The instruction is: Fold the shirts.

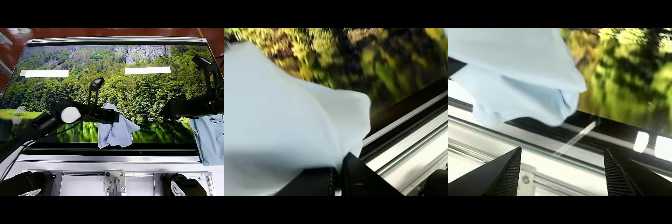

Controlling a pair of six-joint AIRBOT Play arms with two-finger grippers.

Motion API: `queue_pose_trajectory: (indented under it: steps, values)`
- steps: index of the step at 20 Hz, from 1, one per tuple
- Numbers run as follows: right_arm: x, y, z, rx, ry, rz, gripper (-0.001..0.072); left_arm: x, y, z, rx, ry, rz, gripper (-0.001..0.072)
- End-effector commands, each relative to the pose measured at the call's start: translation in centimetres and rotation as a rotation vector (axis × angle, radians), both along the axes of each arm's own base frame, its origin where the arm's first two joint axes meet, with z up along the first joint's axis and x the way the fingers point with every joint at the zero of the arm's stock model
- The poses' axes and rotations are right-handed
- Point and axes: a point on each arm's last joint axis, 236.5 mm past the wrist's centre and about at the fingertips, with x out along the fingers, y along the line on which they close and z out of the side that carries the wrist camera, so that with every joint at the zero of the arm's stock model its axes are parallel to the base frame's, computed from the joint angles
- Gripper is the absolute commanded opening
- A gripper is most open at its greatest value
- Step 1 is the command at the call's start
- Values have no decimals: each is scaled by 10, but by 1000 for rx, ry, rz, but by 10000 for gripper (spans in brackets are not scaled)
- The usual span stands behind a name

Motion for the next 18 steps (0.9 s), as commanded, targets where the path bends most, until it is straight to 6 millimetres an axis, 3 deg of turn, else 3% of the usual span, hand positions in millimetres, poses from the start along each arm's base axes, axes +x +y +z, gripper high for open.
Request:
queue_pose_trajectory:
  steps: [1,2,3,5,7,8,10,12,14,16,18]
  values:
    - [0,-19,-6,-78,13,-39,634,-6,-24,-40,-32,120,2,205]
    - [2,-25,-8,-101,8,-52,634,2,-19,-33,-46,118,8,570]
    - [3,-33,-9,-133,6,-66,634,17,-7,-22,-57,120,41,716]
    - [6,-54,-14,-220,2,-102,634,49,35,8,-65,99,94,716]
    - [10,-74,-15,-304,-20,-112,635,69,91,41,-50,30,115,708]
    - [14,-82,-14,-334,-36,-124,635,73,126,53,-20,-3,124,661]
    - [22,-86,-16,-347,-60,-137,635,65,191,52,93,2,154,592]
    - [27,-80,-30,-323,-60,-130,635,47,233,30,145,79,205,593]
    - [29,-68,-55,-278,-32,-116,635,12,237,-13,142,210,187,611]
    - [27,-53,-81,-214,4,-105,634,-26,216,-58,57,361,152,710]
    - [28,-36,-100,-137,19,-107,634,-46,194,-90,-34,433,175,710]
